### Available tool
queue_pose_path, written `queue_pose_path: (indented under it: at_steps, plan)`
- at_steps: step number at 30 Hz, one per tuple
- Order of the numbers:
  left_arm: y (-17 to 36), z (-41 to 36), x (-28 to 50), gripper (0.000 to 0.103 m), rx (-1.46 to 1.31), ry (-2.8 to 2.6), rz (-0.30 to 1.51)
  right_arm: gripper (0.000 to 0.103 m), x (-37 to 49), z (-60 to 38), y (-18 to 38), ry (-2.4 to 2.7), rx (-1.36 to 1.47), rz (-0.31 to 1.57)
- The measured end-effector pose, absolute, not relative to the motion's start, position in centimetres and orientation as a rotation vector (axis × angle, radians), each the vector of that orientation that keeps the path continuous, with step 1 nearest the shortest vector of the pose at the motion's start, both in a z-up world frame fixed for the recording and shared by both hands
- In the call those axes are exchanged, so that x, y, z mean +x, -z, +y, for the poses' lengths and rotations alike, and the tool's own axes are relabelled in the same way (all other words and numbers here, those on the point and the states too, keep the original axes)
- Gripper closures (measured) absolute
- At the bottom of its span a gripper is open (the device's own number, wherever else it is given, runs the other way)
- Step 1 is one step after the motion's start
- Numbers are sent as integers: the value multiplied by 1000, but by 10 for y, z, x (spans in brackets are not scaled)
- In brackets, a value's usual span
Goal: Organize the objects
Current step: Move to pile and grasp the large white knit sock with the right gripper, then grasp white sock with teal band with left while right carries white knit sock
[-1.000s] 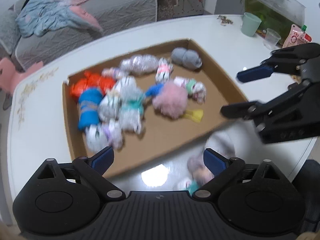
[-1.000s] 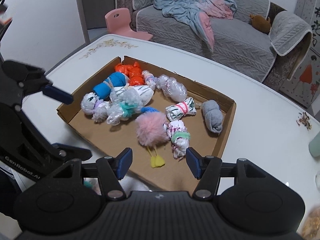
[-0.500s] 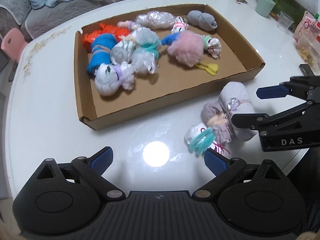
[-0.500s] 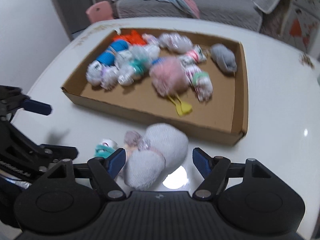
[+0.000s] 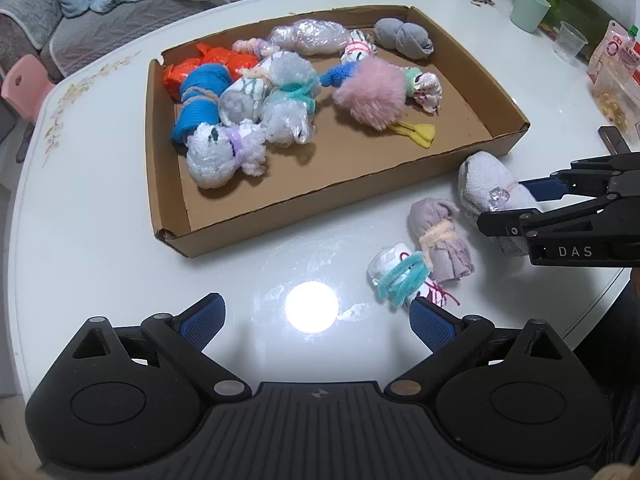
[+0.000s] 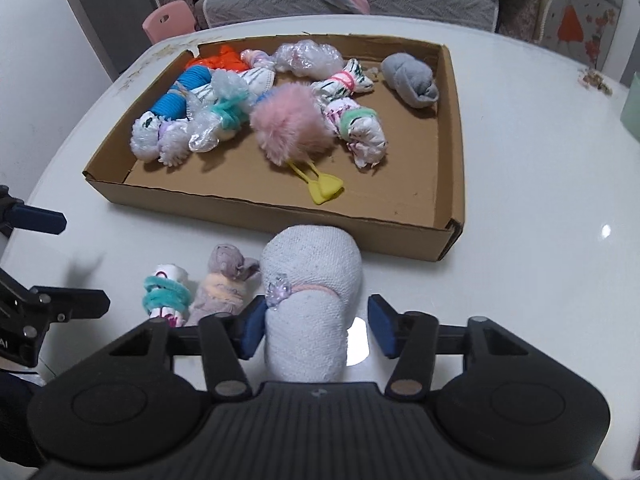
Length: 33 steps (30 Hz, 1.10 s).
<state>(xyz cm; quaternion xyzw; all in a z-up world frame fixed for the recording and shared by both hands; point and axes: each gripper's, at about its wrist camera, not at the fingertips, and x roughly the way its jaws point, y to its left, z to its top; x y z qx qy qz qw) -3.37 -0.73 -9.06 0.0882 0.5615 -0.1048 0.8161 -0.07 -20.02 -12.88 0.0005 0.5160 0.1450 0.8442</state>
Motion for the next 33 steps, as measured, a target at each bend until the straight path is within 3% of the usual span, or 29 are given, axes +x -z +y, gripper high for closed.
queue_pose_path:
  at_steps: [4,22,24,26,33]
  plan:
    - [93,-6,-34,3,189,216,1204,63,-5,-197,132,-327,-17,1083]
    - [118,-24,-35,7,-10,151,1143,63,-12,-218,135,-355,-10,1059]
    - [122,-24,-34,10,-29,146,1151,63,-13,-218,138,-358,-12,1063]
    - [126,-27,-33,21,-24,145,1157,63,-13,-219,140,-361,-6,1066]
    - [127,-33,-29,42,31,168,1132,67,-13,-220,137,-368,-12,1054]
